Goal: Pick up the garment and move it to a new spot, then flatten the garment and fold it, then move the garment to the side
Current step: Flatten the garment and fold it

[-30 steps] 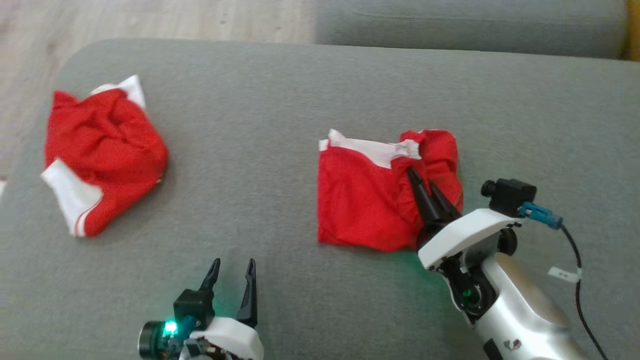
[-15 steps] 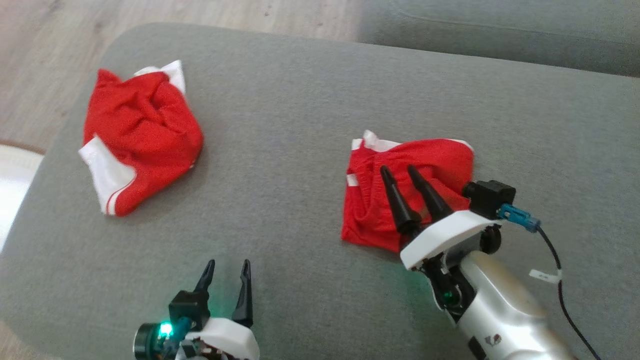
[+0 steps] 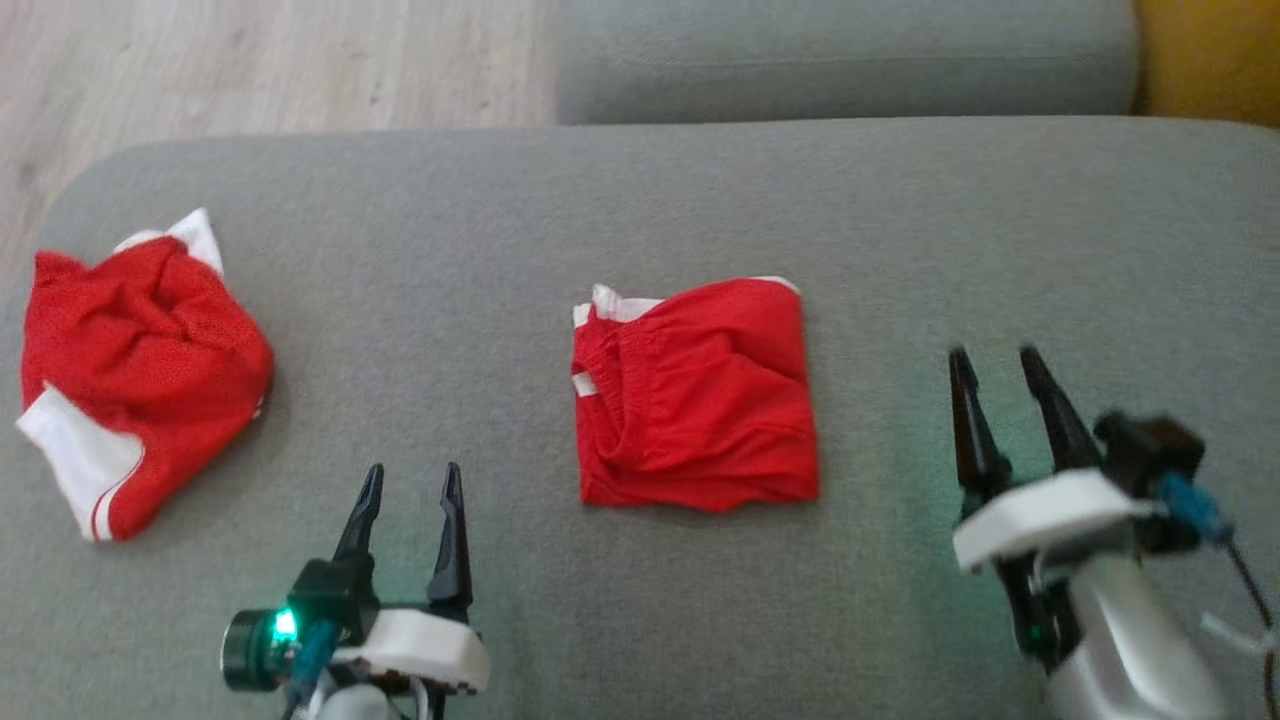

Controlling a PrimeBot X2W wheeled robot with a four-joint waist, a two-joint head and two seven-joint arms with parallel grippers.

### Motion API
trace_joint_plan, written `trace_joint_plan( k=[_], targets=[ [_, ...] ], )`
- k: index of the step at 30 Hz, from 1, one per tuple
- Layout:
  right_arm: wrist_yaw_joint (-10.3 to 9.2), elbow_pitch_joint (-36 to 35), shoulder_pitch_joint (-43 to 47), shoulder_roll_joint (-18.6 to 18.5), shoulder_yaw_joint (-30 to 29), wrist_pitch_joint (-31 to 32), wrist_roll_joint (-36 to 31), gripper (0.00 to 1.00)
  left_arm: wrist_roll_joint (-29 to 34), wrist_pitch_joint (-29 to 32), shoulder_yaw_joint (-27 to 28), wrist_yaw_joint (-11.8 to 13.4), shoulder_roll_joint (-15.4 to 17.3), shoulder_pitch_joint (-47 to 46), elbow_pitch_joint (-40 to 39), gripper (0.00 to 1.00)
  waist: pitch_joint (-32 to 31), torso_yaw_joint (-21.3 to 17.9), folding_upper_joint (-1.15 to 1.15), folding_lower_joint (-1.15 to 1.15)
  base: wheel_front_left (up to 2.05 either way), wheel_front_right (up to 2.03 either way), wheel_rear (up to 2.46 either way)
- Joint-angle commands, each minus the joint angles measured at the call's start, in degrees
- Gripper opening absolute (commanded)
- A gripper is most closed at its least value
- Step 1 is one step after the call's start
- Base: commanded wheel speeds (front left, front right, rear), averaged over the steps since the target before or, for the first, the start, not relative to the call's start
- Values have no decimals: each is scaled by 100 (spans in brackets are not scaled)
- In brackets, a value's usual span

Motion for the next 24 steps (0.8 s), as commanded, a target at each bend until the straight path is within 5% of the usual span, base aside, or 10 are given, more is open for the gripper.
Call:
trace_joint_plan(
  k=[1,14,24],
  targets=[
    [-4,-239,-37,80,56,-60,-107,100,59,-56,223,39,38,17,-204,100,-122,-124,0,0,0,0,0],
    [-4,-305,758,304,-94,-61,-572,100,113,-56,225,22,38,648,-512,100,-270,-238,0,0,0,0,0],
    [-4,215,328,313,756,-61,-32,100,71,-56,-25,-22,38,461,-443,100,11,103,0,0,0,0,0]
  ],
)
